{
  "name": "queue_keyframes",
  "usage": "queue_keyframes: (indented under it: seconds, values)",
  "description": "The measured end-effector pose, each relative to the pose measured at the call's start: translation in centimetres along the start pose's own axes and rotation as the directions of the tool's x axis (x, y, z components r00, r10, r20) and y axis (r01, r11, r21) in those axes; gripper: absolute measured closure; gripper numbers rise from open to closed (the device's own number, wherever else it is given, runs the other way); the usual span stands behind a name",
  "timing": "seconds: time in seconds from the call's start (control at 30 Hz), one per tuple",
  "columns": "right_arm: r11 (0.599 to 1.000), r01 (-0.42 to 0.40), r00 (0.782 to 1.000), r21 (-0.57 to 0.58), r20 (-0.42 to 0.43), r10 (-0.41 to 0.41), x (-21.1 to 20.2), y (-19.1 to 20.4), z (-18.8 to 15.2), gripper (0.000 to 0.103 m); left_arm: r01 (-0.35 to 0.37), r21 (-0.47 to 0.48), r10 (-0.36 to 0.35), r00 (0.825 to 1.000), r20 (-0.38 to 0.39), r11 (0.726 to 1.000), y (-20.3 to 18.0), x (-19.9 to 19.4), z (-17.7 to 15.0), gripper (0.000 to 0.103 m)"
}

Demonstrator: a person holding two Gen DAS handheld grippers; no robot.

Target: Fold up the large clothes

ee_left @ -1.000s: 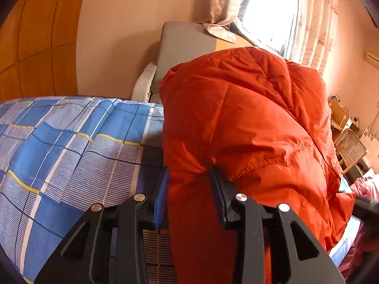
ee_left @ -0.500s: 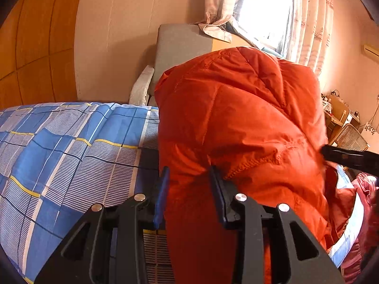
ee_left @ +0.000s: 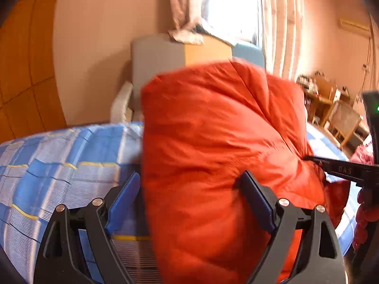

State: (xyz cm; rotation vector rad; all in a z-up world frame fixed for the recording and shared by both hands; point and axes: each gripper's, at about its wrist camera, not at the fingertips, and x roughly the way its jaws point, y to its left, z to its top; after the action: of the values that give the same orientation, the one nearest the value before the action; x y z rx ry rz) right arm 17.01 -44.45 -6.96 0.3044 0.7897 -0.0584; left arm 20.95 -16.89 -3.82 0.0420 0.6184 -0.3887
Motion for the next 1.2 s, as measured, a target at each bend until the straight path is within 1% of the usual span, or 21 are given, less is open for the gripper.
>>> queue_keyframes:
  seconds: [0.07,0.1,0.17,0.23,0.27,0.33,0.37,0.4,0.43,0.5,0.57,0.67,0.7,0.77,0.8,0.83,0.87,0.9,0.97,1.07,1.2]
  values:
    - [0.998,-0.057,0.998,0.024,0.023,0.056,-0.4,-0.4,0.0,0.103,0.037,-0.014,-0.037,0.999,-0.032,0.999,-0.4,0.8,-0.3,0.016]
    - [0.992,-0.114,0.992,0.061,0.067,0.110,-1.3,-1.1,0.3,0.102,0.027,-0.016,-0.027,0.999,-0.028,1.000,-0.4,0.8,-0.2,0.017]
    - [0.976,-0.186,0.976,0.110,0.131,0.171,-2.7,-2.1,1.2,0.099,0.045,-0.019,-0.046,0.999,-0.028,0.999,-0.1,0.9,-0.2,0.016]
    - [0.969,-0.223,0.966,0.102,0.156,0.206,-3.2,-1.8,2.6,0.056,0.043,0.000,-0.043,0.999,-0.029,0.999,-0.1,1.0,-0.1,0.016]
    - [0.970,-0.226,0.967,0.090,0.142,0.212,-2.8,-1.3,3.3,0.024,0.043,0.003,-0.043,0.999,-0.031,0.999,-0.1,1.0,-0.1,0.016]
    - [0.973,-0.228,0.966,0.035,0.134,0.221,-2.0,0.3,3.9,0.027,0.040,0.007,-0.039,0.999,-0.037,0.999,-0.2,1.0,0.1,0.016]
    - [0.977,-0.213,0.971,0.014,0.113,0.210,-1.2,1.2,4.0,0.037,0.037,0.009,-0.037,0.999,-0.038,0.999,-0.4,1.2,0.2,0.016]
    - [0.977,-0.214,0.974,0.009,0.072,0.213,-0.1,2.0,3.9,0.051,0.034,0.012,-0.033,0.999,-0.038,0.999,-0.5,1.1,0.2,0.016]
    - [0.977,-0.214,0.976,0.009,0.051,0.213,0.7,2.6,3.9,0.057,0.029,0.015,-0.028,0.999,-0.037,0.999,-0.6,1.1,0.2,0.016]
    - [0.983,-0.185,0.982,-0.011,0.039,0.185,1.2,3.4,3.8,0.083,0.013,0.014,-0.013,0.999,-0.029,1.000,-0.5,0.4,0.4,0.016]
    - [0.991,-0.118,0.990,-0.062,0.063,0.122,-0.2,4.1,4.2,0.093,-0.026,0.020,0.026,1.000,-0.001,0.999,-0.5,-0.6,0.9,0.013]
    - [0.993,-0.023,0.987,-0.119,0.156,0.041,-3.9,4.3,4.1,0.095,-0.116,-0.002,0.115,0.990,0.082,0.993,-0.2,-2.1,1.8,0.004]
    - [0.994,0.008,0.986,-0.111,0.164,0.011,-4.2,3.7,3.9,0.095,-0.125,-0.018,0.126,0.987,0.101,0.992,-0.1,-2.3,2.1,0.002]
    - [0.996,0.062,0.990,-0.071,0.129,-0.052,-2.6,1.5,3.1,0.095,-0.125,-0.014,0.126,0.989,0.081,0.992,-0.5,-1.3,2.3,0.002]
    - [0.998,0.061,0.994,-0.024,0.089,-0.058,-1.2,0.1,2.5,0.095,-0.110,-0.003,0.110,0.992,0.053,0.994,-0.9,-0.4,2.3,0.002]
    - [0.998,0.027,0.998,0.058,0.047,-0.029,0.7,-1.8,1.7,0.095,-0.068,0.018,0.067,0.997,0.022,0.998,-1.7,0.8,2.2,0.002]
    - [0.995,0.014,0.999,0.100,0.042,-0.019,2.0,-3.1,0.8,0.094,-0.047,0.025,0.047,0.999,0.025,0.999,-2.1,1.2,2.1,0.002]
    - [0.995,0.023,0.999,0.100,0.044,-0.028,2.6,-3.6,0.3,0.093,-0.042,0.035,0.041,0.999,0.027,0.999,-2.7,1.6,1.9,0.002]
    - [0.995,0.004,0.998,0.098,0.062,-0.010,3.4,-4.1,-0.2,0.093,-0.068,0.061,0.067,0.998,0.019,0.996,-3.9,2.1,1.8,0.002]
    - [0.996,-0.006,0.998,0.088,0.062,0.001,2.6,-4.5,0.3,0.088,-0.089,0.086,0.088,0.996,0.018,0.992,-4.4,2.2,1.4,0.002]
    - [0.995,-0.015,0.990,0.103,0.140,0.001,-1.3,-4.8,0.9,0.088,-0.091,0.071,0.091,0.996,0.002,0.993,-3.7,2.0,1.2,0.002]
